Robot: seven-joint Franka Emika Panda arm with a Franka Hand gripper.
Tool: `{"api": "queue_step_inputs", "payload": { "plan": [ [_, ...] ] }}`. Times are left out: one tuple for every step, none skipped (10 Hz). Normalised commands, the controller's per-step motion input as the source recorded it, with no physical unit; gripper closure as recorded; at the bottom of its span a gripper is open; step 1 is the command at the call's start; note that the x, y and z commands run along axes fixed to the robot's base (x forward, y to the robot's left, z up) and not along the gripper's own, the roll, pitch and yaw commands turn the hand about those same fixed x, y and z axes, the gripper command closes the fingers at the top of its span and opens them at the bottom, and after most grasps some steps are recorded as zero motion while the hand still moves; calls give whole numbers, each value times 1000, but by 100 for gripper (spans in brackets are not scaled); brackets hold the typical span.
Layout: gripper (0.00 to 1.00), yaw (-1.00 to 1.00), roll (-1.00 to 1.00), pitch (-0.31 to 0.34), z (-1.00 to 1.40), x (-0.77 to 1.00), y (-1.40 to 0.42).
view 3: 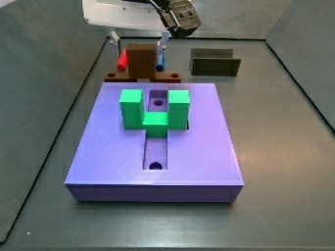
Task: Pick up the brown object. Move up. Move to above the board. Insert the brown object.
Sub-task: Pick up the brown object.
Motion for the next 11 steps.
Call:
{"api": "queue_step_inputs", "payload": {
  "plan": [
    [100,0,0,0,0,0,0],
    [100,0,0,0,0,0,0],
    [100,0,0,0,0,0,0],
    [100,0,0,0,0,0,0],
    [100,0,0,0,0,0,0],
    [100,0,0,0,0,0,0],
    [100,0,0,0,0,0,0],
    [100,0,0,0,0,0,0],
    [100,0,0,0,0,0,0],
    [100,0,0,0,0,0,0],
    [100,0,0,0,0,0,0]
  ]
}}
